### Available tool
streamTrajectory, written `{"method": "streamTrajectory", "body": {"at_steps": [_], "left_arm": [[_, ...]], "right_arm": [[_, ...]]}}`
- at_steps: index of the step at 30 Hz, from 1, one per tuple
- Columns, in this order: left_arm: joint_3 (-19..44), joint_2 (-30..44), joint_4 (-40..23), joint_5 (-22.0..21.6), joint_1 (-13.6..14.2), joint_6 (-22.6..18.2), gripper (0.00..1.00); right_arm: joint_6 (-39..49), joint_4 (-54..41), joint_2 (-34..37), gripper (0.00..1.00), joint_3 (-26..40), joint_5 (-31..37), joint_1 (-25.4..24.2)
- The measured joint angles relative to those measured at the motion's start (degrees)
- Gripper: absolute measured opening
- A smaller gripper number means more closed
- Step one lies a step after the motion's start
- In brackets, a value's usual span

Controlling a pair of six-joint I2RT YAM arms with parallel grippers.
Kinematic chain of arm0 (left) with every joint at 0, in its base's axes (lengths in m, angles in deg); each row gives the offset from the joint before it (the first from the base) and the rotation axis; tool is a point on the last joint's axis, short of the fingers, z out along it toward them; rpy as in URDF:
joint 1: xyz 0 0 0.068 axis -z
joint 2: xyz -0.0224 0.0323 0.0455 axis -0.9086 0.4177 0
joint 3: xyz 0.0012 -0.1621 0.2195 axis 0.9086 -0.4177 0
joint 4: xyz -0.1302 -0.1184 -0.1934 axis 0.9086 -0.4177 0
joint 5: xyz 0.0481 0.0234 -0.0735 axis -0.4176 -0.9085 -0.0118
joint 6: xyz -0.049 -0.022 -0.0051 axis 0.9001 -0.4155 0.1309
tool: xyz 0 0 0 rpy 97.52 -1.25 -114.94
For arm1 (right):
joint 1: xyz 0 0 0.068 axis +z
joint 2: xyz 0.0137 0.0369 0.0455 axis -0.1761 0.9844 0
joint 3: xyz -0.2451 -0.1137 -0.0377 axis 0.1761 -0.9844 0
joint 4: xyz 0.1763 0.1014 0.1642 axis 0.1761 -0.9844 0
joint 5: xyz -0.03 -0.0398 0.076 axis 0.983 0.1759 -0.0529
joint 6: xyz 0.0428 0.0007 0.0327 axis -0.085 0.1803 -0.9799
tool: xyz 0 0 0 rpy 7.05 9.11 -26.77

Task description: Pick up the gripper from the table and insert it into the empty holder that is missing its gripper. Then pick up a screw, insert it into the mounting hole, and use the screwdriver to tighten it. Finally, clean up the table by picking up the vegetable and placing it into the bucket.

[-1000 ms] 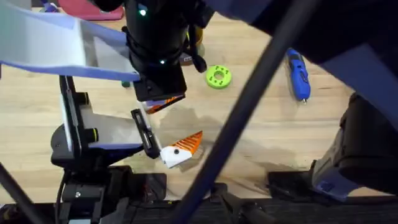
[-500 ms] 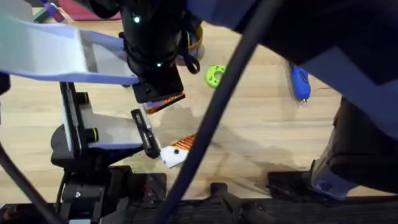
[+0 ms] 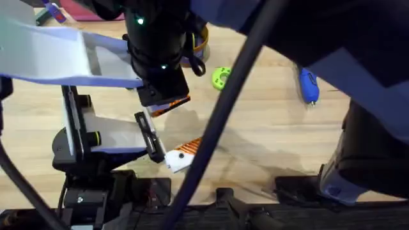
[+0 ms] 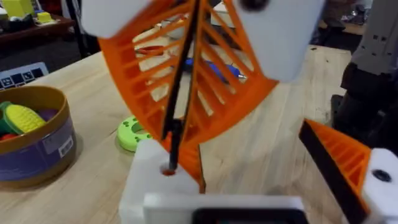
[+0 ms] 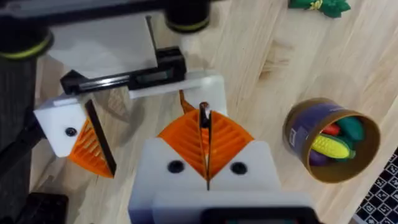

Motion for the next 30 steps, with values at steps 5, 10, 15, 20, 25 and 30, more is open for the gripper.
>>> {"method": "streamTrajectory", "body": {"at_steps": [5,10,15,20,25,30], "left_arm": [[0.0,0.0,0.0,0.0,0.0,0.0,0.986],[0.0,0.0,0.0,0.0,0.0,0.1,0.987],[0.0,0.0,0.0,0.0,0.0,0.2,0.986],[0.0,0.0,0.0,0.0,0.0,0.2,0.985],[0.0,0.0,0.0,0.0,0.0,0.2,0.986],[0.0,0.0,0.0,0.0,0.0,0.2,0.986]], "right_arm": [[0.0,0.0,0.2,0.006,0.0,0.0,0.0],[0.0,0.0,1.1,0.006,0.0,0.0,0.0],[0.0,0.0,1.3,0.006,0.1,0.9,0.0],[0.0,0.0,1.3,0.006,0.1,1.4,0.0],[0.0,0.0,1.3,0.006,0.1,1.5,0.0],[0.0,0.0,1.3,0.006,0.1,1.3,0.0]]}}
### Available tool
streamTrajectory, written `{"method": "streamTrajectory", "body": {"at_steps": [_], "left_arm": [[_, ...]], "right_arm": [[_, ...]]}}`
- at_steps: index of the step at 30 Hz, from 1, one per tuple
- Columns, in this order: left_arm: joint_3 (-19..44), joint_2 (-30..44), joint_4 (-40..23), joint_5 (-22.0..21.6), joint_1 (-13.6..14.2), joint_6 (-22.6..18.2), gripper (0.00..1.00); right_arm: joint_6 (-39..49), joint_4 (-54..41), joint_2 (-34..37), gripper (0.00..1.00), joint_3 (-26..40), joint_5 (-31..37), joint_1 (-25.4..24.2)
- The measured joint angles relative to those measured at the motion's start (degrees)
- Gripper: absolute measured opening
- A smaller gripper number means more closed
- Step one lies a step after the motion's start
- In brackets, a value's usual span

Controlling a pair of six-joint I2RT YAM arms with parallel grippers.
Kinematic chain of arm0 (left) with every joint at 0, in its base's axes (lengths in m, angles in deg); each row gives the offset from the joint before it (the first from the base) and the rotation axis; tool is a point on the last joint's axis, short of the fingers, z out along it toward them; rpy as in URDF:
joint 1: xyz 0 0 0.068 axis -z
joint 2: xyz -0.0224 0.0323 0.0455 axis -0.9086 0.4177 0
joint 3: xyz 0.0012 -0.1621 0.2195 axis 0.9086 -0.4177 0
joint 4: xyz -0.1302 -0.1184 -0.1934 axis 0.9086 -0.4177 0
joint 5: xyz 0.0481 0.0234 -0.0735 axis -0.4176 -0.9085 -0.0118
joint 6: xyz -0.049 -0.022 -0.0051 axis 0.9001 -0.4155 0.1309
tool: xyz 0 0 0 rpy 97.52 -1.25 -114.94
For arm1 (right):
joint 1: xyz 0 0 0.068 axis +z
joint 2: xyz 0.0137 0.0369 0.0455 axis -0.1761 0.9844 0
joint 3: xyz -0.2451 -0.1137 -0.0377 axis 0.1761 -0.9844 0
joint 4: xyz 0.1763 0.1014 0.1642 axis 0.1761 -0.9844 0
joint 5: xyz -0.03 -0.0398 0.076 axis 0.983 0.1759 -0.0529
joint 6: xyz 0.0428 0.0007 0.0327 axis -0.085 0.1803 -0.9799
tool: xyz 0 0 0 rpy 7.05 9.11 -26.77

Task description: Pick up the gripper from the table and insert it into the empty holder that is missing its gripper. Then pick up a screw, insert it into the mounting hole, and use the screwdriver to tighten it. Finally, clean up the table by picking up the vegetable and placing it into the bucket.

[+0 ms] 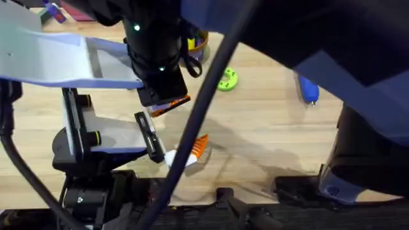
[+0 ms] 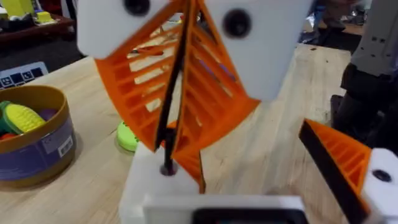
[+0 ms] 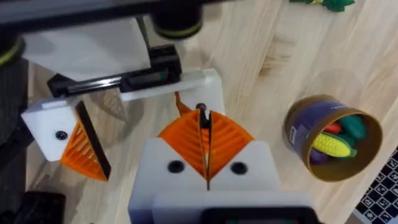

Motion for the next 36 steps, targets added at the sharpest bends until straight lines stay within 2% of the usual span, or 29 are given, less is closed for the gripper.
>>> {"method": "streamTrajectory", "body": {"at_steps": [36], "left_arm": [[0.0,0.1,-0.1,0.2,0.0,1.1,0.987]], "right_arm": [[0.0,0.4,2.4,0.005,0.0,-2.0,0.4]]}}
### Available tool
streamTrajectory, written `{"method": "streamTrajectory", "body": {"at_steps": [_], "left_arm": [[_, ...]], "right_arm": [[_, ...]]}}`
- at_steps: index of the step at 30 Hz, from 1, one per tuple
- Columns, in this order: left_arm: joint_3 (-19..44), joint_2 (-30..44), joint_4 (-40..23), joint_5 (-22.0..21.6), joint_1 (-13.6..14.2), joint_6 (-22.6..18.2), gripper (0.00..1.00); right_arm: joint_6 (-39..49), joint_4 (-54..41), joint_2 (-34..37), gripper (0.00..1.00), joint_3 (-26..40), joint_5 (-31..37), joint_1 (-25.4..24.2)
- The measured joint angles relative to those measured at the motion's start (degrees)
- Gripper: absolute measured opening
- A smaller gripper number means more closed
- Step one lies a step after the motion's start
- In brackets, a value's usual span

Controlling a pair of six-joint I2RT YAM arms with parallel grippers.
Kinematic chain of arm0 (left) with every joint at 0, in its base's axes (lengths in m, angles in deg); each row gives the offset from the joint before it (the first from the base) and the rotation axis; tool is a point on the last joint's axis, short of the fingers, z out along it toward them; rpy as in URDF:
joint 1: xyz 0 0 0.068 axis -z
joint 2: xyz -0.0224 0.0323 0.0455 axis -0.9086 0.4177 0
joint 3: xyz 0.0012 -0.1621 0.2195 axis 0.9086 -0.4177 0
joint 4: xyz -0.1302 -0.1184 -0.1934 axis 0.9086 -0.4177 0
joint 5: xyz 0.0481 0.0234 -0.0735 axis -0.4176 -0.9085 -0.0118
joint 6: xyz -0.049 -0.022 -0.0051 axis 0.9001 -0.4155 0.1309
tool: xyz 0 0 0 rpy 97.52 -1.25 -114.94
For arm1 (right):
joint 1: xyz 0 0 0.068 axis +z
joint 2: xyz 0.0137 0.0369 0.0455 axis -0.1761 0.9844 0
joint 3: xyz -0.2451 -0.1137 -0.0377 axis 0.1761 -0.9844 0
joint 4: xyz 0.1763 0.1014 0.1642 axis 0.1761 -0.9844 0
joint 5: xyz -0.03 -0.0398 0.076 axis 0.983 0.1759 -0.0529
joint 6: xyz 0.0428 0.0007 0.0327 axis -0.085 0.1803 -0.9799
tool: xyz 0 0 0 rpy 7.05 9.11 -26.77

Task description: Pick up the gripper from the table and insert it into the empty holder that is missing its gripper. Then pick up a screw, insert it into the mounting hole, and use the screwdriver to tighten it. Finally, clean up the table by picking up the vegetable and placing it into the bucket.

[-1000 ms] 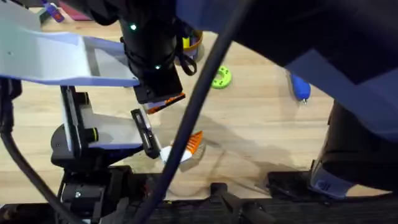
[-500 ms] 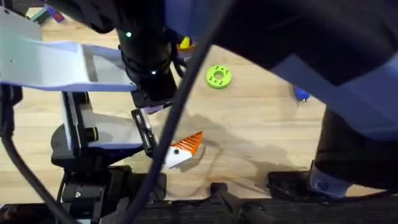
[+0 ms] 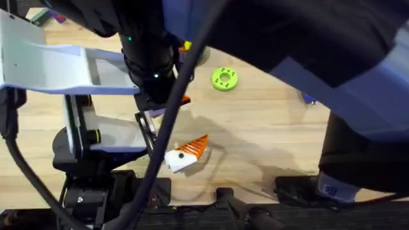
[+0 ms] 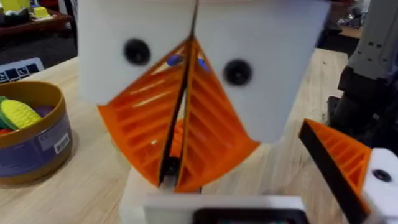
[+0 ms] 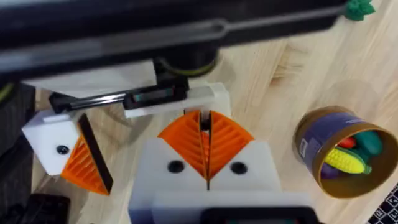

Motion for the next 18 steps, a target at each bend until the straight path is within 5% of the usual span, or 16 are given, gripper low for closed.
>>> {"method": "streamTrajectory", "body": {"at_steps": [4,5,11,18], "left_arm": [[0.0,0.0,0.0,0.0,0.0,0.0,0.986],[0.0,0.0,0.0,0.0,0.0,0.0,0.985],[0.0,-0.1,0.0,0.0,0.0,-0.5,0.985],[0.0,-0.1,0.0,0.0,0.0,-0.7,0.986]], "right_arm": [[0.0,0.0,0.0,0.011,0.0,0.0,0.0],[-0.2,-0.1,0.0,0.087,0.0,0.0,0.0],[-0.5,-0.7,0.1,0.942,0.0,-0.7,-0.1],[-6.6,2.3,-0.4,0.992,-0.2,-1.0,-2.5]]}}
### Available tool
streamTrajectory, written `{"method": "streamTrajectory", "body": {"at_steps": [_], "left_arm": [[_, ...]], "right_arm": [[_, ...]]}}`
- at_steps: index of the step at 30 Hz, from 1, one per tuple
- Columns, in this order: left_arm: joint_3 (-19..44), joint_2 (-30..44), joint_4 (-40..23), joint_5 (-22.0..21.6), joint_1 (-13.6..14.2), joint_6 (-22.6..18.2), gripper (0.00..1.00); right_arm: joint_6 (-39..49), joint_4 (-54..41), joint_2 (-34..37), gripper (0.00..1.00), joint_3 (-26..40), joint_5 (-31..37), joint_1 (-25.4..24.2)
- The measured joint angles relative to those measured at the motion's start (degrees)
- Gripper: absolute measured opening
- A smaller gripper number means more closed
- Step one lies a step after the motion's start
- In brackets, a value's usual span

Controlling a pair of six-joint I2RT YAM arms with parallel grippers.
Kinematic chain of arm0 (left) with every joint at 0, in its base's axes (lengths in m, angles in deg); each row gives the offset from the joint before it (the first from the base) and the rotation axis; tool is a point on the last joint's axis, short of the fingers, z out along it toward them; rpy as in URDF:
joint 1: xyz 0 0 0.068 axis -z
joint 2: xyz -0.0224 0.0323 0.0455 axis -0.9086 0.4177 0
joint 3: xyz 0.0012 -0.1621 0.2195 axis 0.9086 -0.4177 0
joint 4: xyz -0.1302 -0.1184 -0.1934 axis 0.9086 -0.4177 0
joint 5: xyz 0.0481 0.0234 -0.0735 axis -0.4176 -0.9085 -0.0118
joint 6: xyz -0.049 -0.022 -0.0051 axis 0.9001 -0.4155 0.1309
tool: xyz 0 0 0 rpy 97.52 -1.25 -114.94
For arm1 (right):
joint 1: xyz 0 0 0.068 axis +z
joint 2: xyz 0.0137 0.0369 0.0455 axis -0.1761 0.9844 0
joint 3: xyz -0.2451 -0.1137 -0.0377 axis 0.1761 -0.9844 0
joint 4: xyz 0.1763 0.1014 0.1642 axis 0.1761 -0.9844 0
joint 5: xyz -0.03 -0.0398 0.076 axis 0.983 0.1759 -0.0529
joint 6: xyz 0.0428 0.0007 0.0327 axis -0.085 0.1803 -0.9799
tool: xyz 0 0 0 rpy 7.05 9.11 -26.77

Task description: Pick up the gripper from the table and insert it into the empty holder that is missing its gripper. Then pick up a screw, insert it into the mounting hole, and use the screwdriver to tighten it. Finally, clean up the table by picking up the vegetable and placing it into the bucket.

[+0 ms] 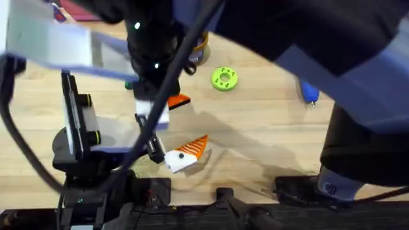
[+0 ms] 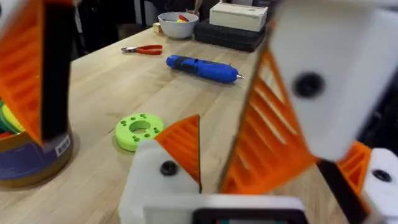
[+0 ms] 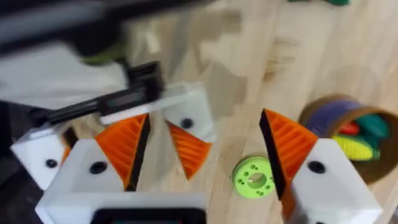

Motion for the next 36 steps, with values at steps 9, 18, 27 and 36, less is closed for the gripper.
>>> {"method": "streamTrajectory", "body": {"at_steps": [9,18,27,36], "left_arm": [[0.0,0.0,0.0,0.0,0.0,0.0,0.986],[0.0,0.0,0.0,0.0,0.0,0.0,0.986],[0.0,0.0,0.0,0.0,0.0,0.0,0.986],[0.0,0.0,0.0,0.0,0.0,-0.2,0.985]], "right_arm": [[-8.1,3.7,-8.6,0.993,-6.8,0.0,-4.7],[-17.6,16.8,-28.7,0.993,-35.1,-0.7,-13.3],[-33.2,16.9,-46.1,0.994,-50.6,-0.7,-30.0],[-38.5,11.4,-49.2,0.992,-52.9,-0.7,-44.0]]}}
